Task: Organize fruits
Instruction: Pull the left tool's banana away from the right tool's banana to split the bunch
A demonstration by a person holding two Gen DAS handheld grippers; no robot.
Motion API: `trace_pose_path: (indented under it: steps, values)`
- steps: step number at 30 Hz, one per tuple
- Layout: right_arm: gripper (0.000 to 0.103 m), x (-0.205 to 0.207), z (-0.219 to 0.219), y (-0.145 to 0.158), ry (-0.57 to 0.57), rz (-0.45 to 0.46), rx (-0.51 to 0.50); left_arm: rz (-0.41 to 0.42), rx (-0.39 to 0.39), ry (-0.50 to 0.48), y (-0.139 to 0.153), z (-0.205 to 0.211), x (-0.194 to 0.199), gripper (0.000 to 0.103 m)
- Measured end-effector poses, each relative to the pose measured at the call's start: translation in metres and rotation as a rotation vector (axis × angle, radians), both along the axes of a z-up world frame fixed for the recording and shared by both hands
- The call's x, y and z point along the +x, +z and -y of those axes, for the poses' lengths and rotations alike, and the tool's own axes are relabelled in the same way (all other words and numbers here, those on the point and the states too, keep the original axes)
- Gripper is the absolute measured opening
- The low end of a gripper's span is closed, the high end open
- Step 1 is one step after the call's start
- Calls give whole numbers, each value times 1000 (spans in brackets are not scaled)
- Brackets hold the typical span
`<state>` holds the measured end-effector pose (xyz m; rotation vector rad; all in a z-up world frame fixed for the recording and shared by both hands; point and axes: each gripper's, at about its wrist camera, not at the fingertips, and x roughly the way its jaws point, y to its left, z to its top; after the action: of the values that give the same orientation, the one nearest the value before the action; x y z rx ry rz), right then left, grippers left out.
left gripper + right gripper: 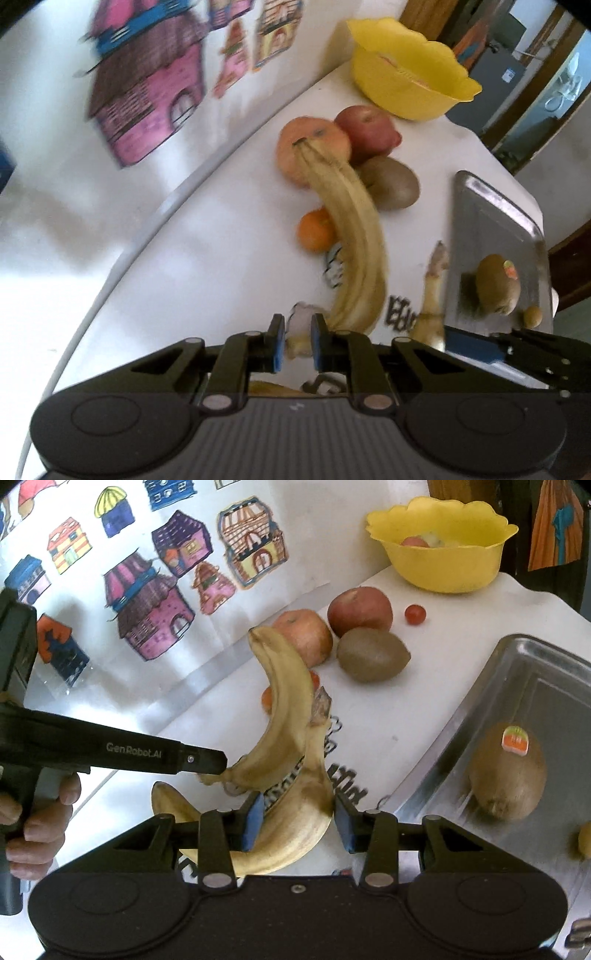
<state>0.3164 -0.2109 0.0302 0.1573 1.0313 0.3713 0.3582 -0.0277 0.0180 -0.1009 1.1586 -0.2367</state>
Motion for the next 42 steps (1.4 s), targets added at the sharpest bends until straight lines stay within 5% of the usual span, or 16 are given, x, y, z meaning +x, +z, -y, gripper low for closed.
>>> trace_pose_path:
  steps: [12, 15, 24, 30, 42]
  values:
    - [46, -9, -5, -9, -120, -12, -12, 21, 6, -22, 2, 3, 1, 19]
    - [49, -15, -10, -9, -157, -1, -22, 44, 10, -18, 9, 5, 1, 40]
    - [56, -32, -31, -6, -265, 16, -70, 95, 39, -157, 12, 37, 14, 55]
    - [67, -33, -30, -12, -331, -9, -52, 99, 78, -308, -1, 72, 28, 55]
    - [64, -34, -29, -16, -338, -44, -31, 62, 175, -404, -18, 94, 32, 40]
